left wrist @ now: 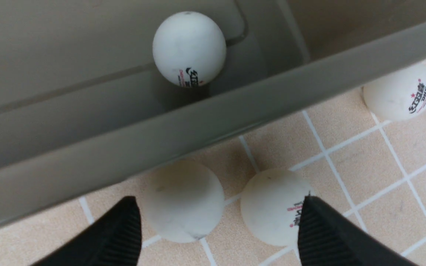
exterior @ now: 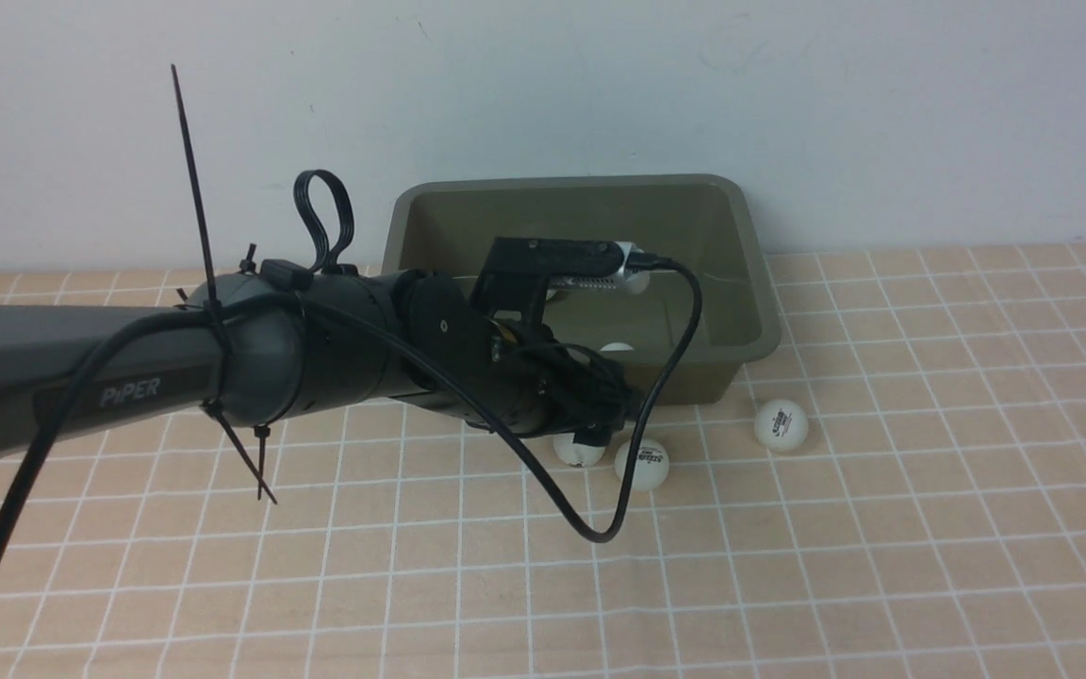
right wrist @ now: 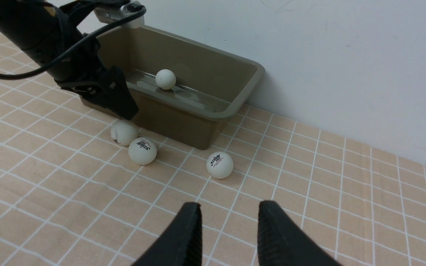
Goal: Put the table tennis balls into the box on the light coffee tablecloth.
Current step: 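Reach for and grasp a ping pong ball on the table beside the basket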
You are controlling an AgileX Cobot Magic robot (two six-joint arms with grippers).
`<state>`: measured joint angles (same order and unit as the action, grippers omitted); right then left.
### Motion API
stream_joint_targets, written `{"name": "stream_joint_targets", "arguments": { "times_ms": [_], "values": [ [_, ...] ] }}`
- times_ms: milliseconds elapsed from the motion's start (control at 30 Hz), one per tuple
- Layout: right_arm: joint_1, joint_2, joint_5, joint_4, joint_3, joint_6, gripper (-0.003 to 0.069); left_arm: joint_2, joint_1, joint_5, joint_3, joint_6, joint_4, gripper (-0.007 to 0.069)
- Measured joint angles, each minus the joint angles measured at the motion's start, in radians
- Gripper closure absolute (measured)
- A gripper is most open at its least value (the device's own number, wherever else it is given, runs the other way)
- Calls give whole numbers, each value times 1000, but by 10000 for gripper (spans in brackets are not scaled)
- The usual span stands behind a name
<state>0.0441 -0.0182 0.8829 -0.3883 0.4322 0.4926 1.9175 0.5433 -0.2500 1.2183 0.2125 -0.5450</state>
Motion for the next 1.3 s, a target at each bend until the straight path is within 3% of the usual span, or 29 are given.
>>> {"name": "stream_joint_targets", "arguments": {
  "times_ms": [1300],
  "values": [
    [0,0,0,0,0,0,450,101,0,100,0,-8,-20,147]
  ]
}}
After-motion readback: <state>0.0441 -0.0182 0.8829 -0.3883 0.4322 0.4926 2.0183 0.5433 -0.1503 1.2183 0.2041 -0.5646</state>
